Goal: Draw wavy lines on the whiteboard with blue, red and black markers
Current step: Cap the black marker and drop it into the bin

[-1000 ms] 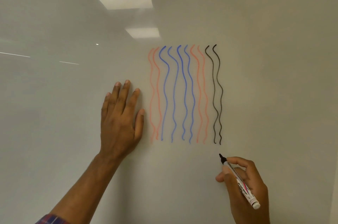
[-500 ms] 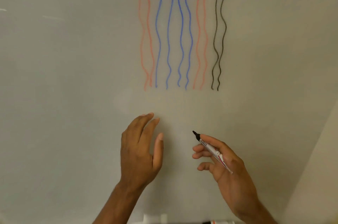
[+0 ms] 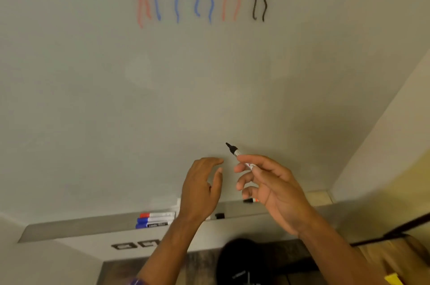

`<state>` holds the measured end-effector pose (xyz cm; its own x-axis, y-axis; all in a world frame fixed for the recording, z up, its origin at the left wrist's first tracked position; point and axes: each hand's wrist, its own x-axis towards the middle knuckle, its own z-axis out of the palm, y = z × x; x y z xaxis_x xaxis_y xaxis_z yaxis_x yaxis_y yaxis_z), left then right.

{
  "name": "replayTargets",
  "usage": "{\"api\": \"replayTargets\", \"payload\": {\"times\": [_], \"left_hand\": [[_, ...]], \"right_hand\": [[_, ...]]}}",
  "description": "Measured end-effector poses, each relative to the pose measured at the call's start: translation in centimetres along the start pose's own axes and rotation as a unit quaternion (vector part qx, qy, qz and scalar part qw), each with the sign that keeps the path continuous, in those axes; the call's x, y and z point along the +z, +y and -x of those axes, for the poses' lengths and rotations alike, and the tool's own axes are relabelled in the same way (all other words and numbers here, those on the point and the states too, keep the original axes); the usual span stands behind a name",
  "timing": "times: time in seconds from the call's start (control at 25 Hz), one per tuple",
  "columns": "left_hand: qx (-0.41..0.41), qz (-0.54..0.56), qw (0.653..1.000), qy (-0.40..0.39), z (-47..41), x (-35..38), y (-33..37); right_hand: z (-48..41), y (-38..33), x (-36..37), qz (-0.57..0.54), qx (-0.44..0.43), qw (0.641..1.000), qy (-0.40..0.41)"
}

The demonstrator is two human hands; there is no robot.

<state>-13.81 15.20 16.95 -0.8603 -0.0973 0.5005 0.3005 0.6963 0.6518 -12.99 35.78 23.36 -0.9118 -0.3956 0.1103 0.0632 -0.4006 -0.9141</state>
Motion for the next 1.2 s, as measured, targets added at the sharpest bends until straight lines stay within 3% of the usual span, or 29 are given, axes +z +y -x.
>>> {"api": "replayTargets", "payload": {"times": [0.28,0.6,1.2], "left_hand": [[-0.099,-0.091,0.975,-0.177,4.9,5.1,-7.9],[-0.115,-0.242,0.909,-0.319,6.9,10.4,-12.6],[-0.078,-0.309,0.870,-0.377,7.6,12.8,-13.8]], "right_hand": [[1.8,2.7,-2.1,0.014,0.093,0.995,0.028],[1.4,4.6,-3.3,0.148,0.132,0.978,0.068],[1.2,5.2,-3.8,0.157,0.161,0.971,0.083]]}}
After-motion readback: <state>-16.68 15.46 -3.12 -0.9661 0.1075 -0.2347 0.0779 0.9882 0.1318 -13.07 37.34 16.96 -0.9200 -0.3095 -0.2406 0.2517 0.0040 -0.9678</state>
